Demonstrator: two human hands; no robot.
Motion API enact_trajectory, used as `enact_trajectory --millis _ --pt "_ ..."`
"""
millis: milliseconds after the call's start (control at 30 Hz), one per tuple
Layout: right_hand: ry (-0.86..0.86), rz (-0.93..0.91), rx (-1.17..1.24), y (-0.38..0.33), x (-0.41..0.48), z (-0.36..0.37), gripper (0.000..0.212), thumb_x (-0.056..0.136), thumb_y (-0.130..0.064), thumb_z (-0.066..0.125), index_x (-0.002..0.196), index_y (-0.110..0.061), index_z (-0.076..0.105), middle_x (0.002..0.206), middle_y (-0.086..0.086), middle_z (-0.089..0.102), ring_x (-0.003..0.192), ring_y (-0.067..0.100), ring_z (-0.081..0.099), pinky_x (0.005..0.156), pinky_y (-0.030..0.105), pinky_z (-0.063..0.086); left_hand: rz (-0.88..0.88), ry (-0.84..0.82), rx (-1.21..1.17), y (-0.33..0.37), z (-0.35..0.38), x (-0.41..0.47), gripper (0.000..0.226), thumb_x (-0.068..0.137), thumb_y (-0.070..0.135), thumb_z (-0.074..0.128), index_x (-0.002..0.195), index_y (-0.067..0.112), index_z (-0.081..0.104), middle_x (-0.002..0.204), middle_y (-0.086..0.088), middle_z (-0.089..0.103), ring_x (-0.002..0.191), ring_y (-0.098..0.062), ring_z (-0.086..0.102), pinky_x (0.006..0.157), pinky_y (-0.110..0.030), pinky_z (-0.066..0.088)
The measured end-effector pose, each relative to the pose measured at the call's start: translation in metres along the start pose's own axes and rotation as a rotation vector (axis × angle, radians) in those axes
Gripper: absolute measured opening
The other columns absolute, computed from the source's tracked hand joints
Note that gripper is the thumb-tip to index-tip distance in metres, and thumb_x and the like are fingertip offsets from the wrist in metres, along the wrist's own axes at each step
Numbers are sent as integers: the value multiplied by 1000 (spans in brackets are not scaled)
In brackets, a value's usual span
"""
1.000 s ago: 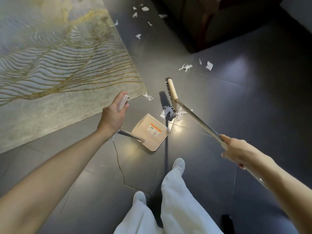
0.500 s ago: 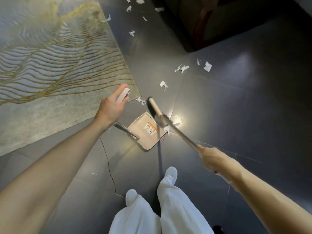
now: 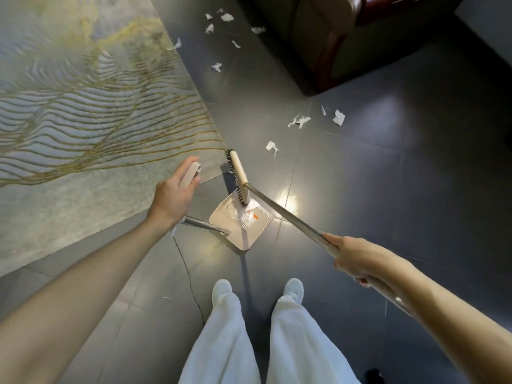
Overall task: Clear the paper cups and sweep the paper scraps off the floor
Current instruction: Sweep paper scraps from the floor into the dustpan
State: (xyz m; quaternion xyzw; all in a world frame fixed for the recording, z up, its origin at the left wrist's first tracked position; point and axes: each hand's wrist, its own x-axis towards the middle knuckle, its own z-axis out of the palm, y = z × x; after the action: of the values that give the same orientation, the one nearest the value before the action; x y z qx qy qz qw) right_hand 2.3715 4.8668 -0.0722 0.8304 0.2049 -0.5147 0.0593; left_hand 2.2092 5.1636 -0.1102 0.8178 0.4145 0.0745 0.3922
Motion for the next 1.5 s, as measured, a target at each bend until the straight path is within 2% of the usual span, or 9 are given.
enact_trajectory --millis 100,233,500,633,800,933,1100,1333,1500 --pt "27 -2 73 -28 -1 -3 71 90 -11 48 149 -41 23 71 6 57 36 14 48 40 21 43 6 -9 -26 -11 -24 9 37 99 32 51 136 33 49 102 -7 60 85 -22 55 68 -29 41" --pt "93 -16 149 -66 3 -5 63 91 -14 54 147 -33 31 64 5 55 33 12 46 40 21 42 33 26 -22 -30 -55 17 34 99 33 50 133 34 50 95 -3 57 76 -18 51 56 -25 40" --pt "209 19 82 -136 58 0 56 91 -3 43 143 -23 36 82 7 48 55 18 53 30 17 34 -20 90 -37 -60 -78 46 31 100 32 48 131 32 49 101 -5 59 83 -22 54 62 -30 41" --pt "123 -25 31 -158 85 -1 60 91 -2 41 147 -22 33 85 7 51 53 15 52 31 18 35 -45 122 -37 -55 -79 79 32 100 29 48 131 32 50 100 -4 58 79 -18 52 57 -27 40" --pt "-36 -72 28 -162 87 -6 55 92 -6 48 143 -24 36 65 5 52 43 14 46 43 24 43 -72 171 -55 -67 -90 115 34 98 28 51 132 32 52 95 -3 60 70 -19 53 58 -28 39" --pt "-48 -62 71 -150 58 5 61 93 -11 51 145 -37 32 66 7 52 40 13 43 40 23 40 -48 138 -74 -88 -96 88 30 99 27 50 128 33 52 90 -3 58 65 -15 51 52 -24 40" --pt "38 -37 158 -158 11 41 65 95 -15 54 148 -40 26 56 5 49 31 9 40 37 21 38 -11 113 -156 -122 -121 27 34 99 29 50 133 33 51 110 3 59 90 -18 56 68 -27 47" --pt "113 -55 321 -199 -66 156 64 94 -15 57 149 -34 29 50 4 48 35 12 42 39 22 40 127 97 -194 -204 -183 -88 39 99 24 52 138 31 48 119 14 49 107 -5 48 83 -19 38" --pt "122 -18 423 -230 -133 276 61 94 -16 58 148 -30 32 57 6 48 37 11 41 39 22 39 179 67 -180 -273 -230 -174 35 99 26 52 134 29 51 117 6 58 102 -9 55 70 -1 36"
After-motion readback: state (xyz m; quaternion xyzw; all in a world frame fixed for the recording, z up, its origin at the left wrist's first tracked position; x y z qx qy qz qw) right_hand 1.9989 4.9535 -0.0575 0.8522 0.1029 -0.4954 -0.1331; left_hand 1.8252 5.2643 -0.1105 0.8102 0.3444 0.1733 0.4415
